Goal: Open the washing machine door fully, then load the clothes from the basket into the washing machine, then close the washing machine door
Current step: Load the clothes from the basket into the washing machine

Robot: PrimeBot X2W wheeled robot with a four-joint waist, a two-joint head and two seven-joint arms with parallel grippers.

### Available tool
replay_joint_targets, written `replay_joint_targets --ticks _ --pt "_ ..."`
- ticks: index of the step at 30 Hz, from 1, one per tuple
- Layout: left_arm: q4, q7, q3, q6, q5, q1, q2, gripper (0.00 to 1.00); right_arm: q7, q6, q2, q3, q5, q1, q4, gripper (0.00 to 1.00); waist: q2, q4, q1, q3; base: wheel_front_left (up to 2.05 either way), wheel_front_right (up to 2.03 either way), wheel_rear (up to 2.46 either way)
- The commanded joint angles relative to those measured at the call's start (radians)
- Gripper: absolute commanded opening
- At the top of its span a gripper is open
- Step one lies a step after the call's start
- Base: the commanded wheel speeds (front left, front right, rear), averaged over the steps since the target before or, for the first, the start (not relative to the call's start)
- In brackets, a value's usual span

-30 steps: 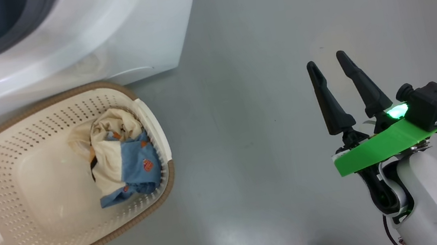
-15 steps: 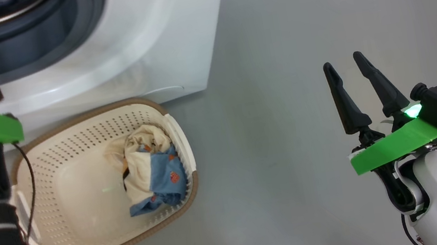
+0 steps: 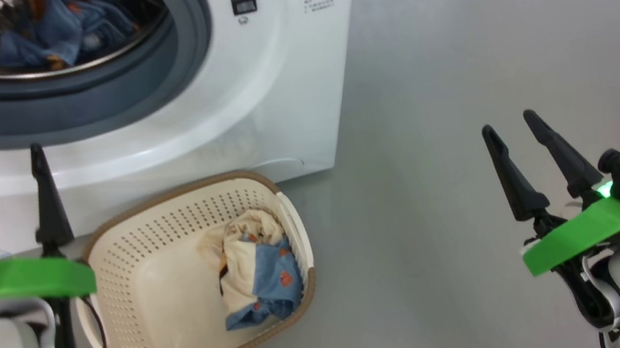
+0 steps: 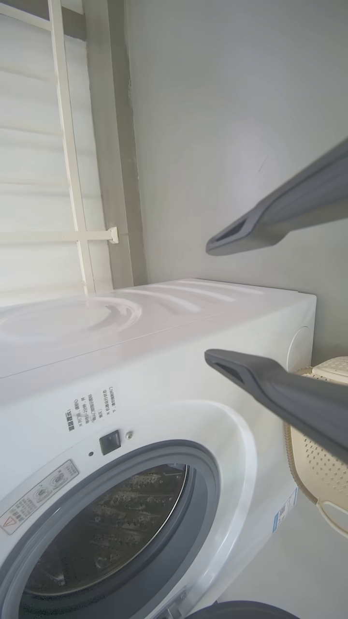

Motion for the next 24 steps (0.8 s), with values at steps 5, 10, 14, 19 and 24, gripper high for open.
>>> replay_joint_targets --ticks 5,10,14,19,24 --pt "-0.079 -0.005 0.037 0.001 0.016 0.130 0.002 1.00 -0.009 0.005 -0.028 0.005 0.010 0.063 -0.013 1.00 -0.0001 0.043 0.0001 -0.103 0.00 0.00 0.00" --pt "-0.108 -0.005 0.049 0.001 0.017 0.205 -0.011 1.00 -0.009 0.005 -0.037 0.002 0.015 0.092 -0.011 1.00 -0.0001 0.054 0.0001 -0.142 0.00 0.00 0.00" --pt "-0.144 -0.005 0.060 0.001 0.018 0.283 -0.022 1.00 -0.009 0.005 -0.046 -0.001 0.019 0.123 -0.009 1.00 -0.0001 0.062 0.0001 -0.178 0.00 0.00 0.00" --pt "-0.194 -0.005 0.070 0.001 0.011 0.377 -0.037 1.00 -0.009 0.005 -0.056 -0.003 0.024 0.159 -0.013 1.00 -0.0001 0.072 0.0001 -0.217 0.00 0.00 0.00" --pt "-0.251 -0.005 0.080 0.001 0.010 0.461 -0.050 1.00 -0.009 0.005 -0.065 -0.007 0.028 0.195 -0.012 1.00 -0.0001 0.083 0.0001 -0.253 0.00 0.00 0.00"
